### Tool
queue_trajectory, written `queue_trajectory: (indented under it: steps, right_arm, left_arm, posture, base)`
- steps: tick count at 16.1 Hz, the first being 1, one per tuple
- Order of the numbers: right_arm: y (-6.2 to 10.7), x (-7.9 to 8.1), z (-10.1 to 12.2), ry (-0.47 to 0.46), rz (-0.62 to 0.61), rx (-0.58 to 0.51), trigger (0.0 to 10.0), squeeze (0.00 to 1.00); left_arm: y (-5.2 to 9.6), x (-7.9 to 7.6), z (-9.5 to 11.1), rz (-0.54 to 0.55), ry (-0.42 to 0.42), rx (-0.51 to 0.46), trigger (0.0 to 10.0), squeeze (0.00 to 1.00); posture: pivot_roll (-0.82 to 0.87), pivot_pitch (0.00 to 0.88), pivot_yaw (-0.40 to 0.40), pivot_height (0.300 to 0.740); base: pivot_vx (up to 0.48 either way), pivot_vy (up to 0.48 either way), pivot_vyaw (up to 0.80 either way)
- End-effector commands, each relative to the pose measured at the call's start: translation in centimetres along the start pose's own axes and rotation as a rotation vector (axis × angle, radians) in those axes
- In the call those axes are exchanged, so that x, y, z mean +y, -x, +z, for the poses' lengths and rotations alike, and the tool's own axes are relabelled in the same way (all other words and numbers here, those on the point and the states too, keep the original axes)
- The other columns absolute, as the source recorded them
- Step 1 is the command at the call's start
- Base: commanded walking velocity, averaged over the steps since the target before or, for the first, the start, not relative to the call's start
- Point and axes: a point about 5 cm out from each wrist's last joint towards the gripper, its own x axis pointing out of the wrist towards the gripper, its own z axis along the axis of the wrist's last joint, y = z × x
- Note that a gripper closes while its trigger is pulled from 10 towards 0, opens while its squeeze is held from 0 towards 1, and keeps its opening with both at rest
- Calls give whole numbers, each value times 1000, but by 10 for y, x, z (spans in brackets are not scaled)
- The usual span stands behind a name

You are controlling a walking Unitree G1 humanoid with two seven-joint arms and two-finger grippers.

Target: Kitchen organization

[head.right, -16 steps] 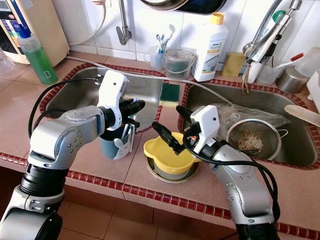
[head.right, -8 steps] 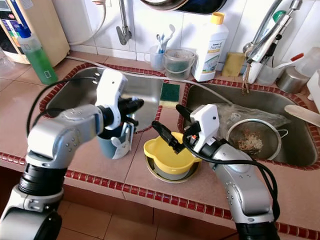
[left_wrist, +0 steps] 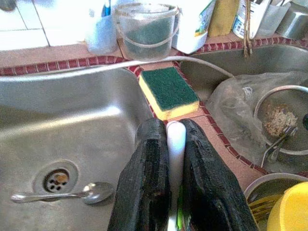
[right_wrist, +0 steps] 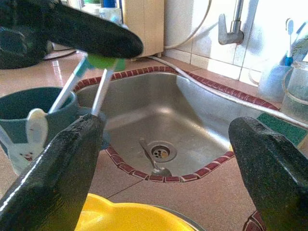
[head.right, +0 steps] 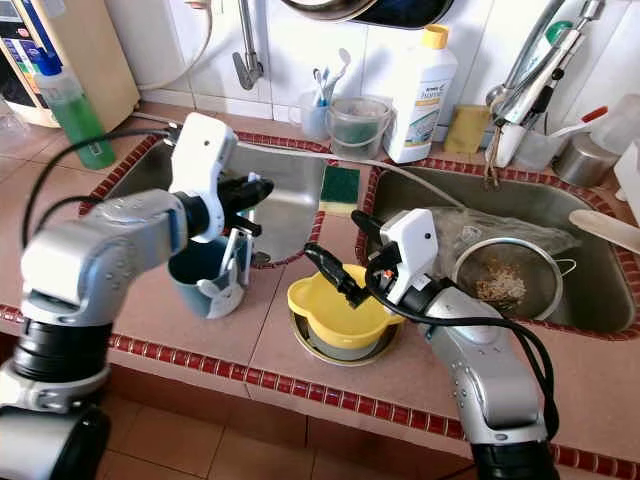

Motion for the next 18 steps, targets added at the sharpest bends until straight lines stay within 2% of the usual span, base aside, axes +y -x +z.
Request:
queue_trajectory:
  steps: [1,9,17,18]
  right_arm:
    - [-2,0,3,15,20,-1,10000,0]
    - [-6,0,2,15,31,-4,10000,0]
    - [-8,0,1,14,38,-2,10000,0]
    - [-8,0,1,15,39,-2,10000,0]
  left_arm:
    - [4,-3,7,-14,-26,-14,10000,0]
    - [14,-3,25,-35,-45,-44,10000,0]
    - [21,-7,61,-65,-55,-157,10000,0]
    - [20,-6,69,-60,-34,-212,10000,0]
  posture:
    - [-56,85,18,740]
    - [-50,82,16,740]
    - [-44,76,12,740]
    - [-44,73,13,740]
  base:
    - [0,0,0]
    - [0,0,0]
    - [0,0,0]
    - [0,0,0]
